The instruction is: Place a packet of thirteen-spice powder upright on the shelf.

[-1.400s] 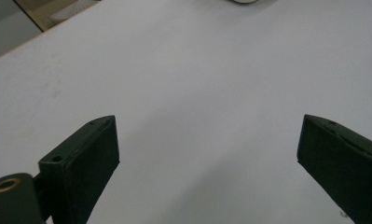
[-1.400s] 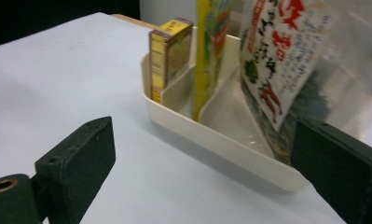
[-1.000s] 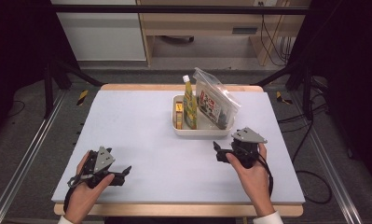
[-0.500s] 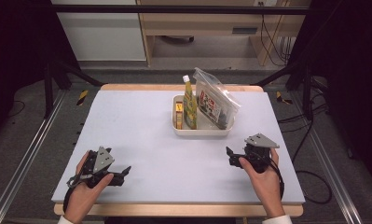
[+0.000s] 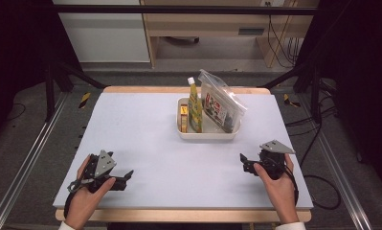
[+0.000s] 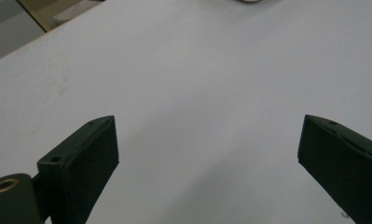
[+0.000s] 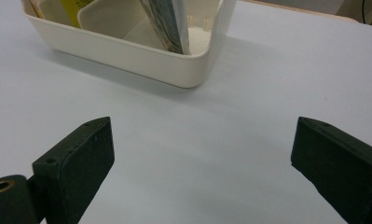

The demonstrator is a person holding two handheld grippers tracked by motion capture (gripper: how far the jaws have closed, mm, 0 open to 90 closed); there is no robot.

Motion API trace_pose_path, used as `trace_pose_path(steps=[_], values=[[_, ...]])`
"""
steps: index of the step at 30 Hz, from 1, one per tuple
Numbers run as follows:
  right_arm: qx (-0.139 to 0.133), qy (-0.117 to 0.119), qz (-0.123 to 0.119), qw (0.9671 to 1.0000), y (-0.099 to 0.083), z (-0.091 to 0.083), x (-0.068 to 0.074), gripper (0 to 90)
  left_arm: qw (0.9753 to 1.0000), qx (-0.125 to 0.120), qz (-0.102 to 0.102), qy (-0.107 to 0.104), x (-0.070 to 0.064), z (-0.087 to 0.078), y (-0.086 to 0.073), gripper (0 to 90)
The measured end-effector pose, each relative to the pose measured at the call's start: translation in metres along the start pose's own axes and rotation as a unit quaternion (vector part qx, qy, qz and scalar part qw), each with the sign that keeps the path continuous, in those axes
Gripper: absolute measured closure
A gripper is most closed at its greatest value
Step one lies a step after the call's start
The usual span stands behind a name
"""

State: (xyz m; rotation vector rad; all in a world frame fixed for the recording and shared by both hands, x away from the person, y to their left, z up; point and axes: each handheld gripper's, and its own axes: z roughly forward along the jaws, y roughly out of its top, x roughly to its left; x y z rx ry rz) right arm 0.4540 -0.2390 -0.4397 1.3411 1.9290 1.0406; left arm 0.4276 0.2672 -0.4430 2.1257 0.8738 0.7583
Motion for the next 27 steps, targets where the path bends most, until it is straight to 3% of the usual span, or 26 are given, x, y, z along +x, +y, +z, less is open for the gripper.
trace_pose_path(steps=[12,27], values=[[0.023,-0.015,0.02,0.9994,-0.011,0.006,-0.017,6.6,1.0,0.001,-0.005,0.006,0.003,-0.001,-0.001,4.9],[0.052,-0.023,0.023,0.9981,-0.024,0.009,-0.022,7.6,0.9996,0.018,-0.008,0.018,0.005,0.0,-0.003,5.0]])
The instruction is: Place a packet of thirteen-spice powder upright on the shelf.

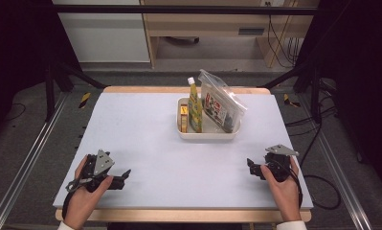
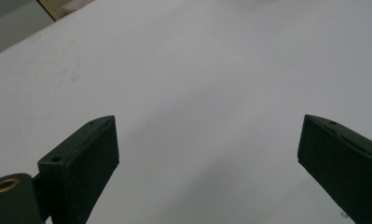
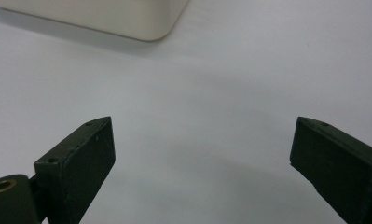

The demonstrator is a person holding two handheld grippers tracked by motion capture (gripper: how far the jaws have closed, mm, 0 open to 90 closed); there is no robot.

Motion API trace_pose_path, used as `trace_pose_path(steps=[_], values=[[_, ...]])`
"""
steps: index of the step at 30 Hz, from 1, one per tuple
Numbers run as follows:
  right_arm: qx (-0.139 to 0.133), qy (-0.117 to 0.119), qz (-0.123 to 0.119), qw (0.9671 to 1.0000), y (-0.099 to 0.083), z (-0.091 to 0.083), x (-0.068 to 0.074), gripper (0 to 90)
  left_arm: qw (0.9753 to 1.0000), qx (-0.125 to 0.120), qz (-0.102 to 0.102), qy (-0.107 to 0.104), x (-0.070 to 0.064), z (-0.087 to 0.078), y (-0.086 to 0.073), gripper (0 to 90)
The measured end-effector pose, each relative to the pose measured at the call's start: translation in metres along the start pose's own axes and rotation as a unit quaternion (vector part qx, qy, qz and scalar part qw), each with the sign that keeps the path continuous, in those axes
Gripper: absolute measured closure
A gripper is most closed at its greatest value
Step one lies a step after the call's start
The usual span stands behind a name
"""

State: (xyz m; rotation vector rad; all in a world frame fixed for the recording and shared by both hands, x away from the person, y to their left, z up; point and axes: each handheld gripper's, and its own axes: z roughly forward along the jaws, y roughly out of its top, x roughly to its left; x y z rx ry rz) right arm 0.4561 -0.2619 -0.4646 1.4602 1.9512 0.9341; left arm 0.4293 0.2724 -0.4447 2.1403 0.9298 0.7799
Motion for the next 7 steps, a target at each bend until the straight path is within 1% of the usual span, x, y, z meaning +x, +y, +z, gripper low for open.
trace_pose_path(steps=[1,2,4,7], values=[[-0.002,0.0,-0.003,1.0,-0.0009,-0.0002,-0.0006,7.9,1.0,0.001,0.0,-0.001,0.0,0.0001,-0.0001,5.1],[0.0,-0.003,0.002,1.0,-0.0015,-0.0008,0.0001,7.9,1.0,0.002,0.0,0.0,0.0,0.0003,-0.0001,5.1],[-0.004,-0.006,0.0,1.0,-0.0023,-0.0015,0.0002,7.7,1.0,0.003,0.0,0.0,-0.0001,0.0003,0.0002,5.1],[-0.012,-0.007,0.006,0.9999,-0.0028,-0.0009,0.0013,7.7,1.0,0.003,0.001,0.0,-0.0005,0.0004,0.0006,5.1]])
